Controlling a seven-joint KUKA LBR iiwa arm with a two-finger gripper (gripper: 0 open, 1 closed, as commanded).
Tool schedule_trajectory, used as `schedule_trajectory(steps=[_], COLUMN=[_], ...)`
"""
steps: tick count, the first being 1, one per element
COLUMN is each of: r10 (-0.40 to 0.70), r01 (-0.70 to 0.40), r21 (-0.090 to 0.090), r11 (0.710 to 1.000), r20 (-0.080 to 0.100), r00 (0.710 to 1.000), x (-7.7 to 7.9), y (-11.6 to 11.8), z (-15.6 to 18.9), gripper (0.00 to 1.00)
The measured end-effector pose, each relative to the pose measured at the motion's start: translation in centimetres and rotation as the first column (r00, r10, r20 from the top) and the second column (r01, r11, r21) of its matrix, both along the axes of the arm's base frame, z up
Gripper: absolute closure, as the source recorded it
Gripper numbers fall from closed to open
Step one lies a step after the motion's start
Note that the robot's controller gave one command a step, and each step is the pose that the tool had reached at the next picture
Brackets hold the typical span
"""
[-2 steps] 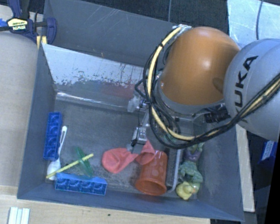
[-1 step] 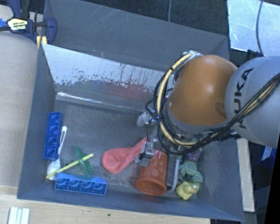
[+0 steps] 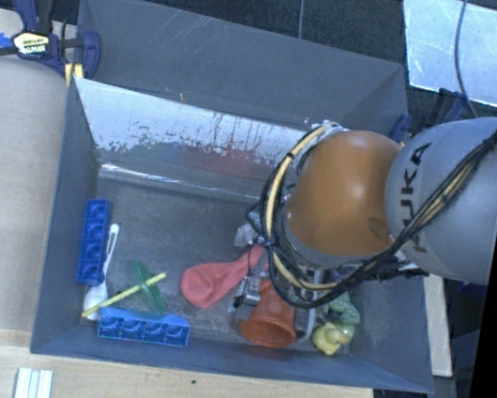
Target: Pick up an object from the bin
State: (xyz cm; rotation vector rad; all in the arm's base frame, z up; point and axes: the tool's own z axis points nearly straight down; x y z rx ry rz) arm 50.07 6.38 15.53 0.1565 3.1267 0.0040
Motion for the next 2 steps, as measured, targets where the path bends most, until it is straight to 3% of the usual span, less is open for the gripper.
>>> schedule_trajectory(steps=[1, 2], r10=[-0.107, 0.139], r01=[0.107, -0.139], r21=[0.002, 0.002], r11=[0.994, 0.990], r20=[0.004, 0.017], r00=[0.994, 0.990], x=[-0.9, 0.0], y=[-1.3, -0.2], z=[-5.4, -8.2], gripper=[0.00, 1.00])
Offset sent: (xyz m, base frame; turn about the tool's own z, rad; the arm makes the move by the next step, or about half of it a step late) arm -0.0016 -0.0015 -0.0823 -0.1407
